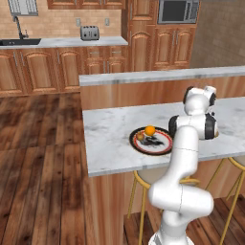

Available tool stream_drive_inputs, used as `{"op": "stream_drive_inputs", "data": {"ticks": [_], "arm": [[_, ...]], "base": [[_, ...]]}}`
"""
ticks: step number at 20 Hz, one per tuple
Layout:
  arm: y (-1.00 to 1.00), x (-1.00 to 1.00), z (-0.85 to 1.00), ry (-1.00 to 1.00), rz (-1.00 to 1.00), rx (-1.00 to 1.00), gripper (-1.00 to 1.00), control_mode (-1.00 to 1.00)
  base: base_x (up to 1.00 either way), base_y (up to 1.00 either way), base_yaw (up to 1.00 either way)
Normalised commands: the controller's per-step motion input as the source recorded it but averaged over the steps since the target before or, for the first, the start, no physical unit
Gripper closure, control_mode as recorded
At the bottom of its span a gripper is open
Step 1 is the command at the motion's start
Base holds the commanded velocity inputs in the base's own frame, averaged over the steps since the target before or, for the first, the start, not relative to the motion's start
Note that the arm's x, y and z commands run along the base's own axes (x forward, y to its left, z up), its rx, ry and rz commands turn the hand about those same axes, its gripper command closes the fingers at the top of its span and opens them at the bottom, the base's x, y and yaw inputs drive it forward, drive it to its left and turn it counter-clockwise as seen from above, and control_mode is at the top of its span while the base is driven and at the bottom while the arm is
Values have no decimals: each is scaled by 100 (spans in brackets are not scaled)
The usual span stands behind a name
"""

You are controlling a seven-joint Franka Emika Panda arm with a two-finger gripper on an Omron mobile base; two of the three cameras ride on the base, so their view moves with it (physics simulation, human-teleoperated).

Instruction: Take the fruits from the plate on the dining counter and place two fruits in each bowl.

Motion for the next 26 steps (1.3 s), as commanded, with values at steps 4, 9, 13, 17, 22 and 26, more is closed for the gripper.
{"op": "stream_drive_inputs", "data": {"ticks": [4,9,13,17,22,26], "arm": [[0,-34,3,0,0,0,-100,-100],[3,-47,14,0,-3,0,-100,-100],[40,-53,31,-1,-4,0,-100,-100],[90,-23,40,-6,-5,-3,-100,-100],[100,-5,35,-11,-2,-9,-100,-100],[100,-9,14,-27,0,-14,-100,-100]], "base": [[0,0,0],[0,0,0],[0,0,0],[0,0,0],[0,0,0],[0,0,0]]}}
